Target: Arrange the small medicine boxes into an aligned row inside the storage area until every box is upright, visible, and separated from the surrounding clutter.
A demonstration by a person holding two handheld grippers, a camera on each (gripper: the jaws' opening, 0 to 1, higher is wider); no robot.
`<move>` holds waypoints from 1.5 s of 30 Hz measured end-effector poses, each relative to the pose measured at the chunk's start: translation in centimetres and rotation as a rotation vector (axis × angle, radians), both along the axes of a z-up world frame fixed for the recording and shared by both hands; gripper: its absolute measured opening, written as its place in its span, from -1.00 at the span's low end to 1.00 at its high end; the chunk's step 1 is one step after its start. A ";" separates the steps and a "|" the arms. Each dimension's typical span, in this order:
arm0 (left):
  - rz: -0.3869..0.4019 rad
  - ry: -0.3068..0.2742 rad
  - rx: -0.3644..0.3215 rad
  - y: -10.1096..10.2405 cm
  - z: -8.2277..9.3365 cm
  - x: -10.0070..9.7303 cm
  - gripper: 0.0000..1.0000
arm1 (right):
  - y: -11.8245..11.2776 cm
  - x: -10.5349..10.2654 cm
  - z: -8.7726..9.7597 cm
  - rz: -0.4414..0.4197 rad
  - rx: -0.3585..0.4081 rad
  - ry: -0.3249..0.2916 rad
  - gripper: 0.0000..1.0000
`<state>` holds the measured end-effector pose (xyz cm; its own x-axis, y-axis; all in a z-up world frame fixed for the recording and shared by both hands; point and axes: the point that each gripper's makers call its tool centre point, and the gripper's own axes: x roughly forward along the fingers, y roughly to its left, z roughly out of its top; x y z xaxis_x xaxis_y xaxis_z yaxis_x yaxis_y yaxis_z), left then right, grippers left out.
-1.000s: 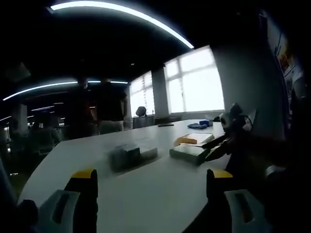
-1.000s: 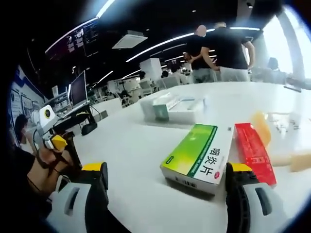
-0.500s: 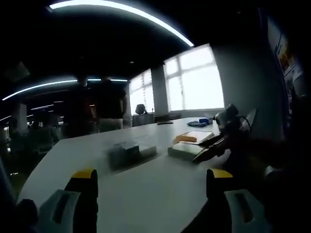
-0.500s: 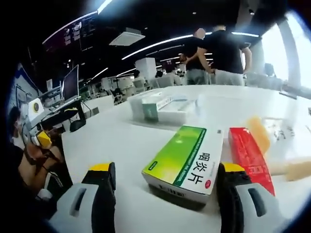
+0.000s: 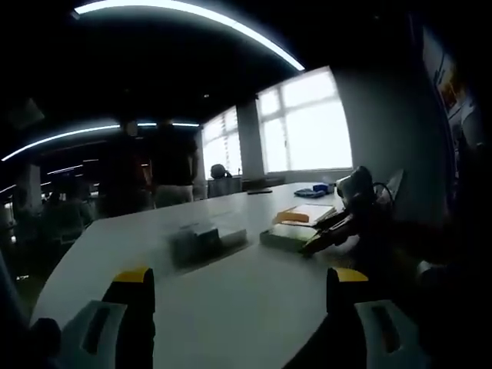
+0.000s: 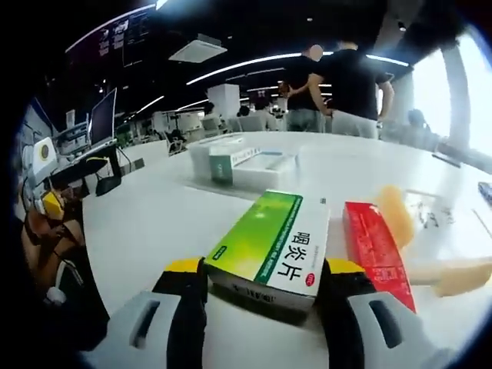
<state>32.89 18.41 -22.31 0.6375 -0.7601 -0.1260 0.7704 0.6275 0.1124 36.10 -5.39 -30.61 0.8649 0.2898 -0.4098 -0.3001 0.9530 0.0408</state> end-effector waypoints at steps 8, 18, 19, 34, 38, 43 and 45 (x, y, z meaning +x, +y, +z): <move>-0.002 0.012 0.006 0.1 0.0 -0.1 0.85 | -0.4 0.4 0.3 0.020 -0.003 -0.020 0.11; 0.025 0.089 -0.049 0.7 -0.6 0.3 0.84 | -0.8 -0.5 1.2 0.022 0.128 -0.027 0.10; 0.028 0.095 -0.052 0.8 -0.7 0.3 0.84 | -0.9 -0.7 1.2 0.023 0.134 -0.029 0.10; 0.071 0.202 -0.150 1.9 -0.9 1.0 0.68 | 0.5 -2.0 2.6 0.049 0.142 -0.070 0.08; 0.087 0.217 -0.153 2.2 -1.2 1.1 0.68 | 1.3 -2.1 3.3 0.075 0.196 -0.076 0.07; 0.013 0.309 -0.248 1.0 -1.5 0.4 0.68 | 2.7 -2.2 3.5 0.102 0.190 -0.083 0.07; 0.005 0.328 -0.262 0.9 -1.8 0.5 0.68 | 3.2 -2.3 3.5 0.112 0.188 -0.081 0.07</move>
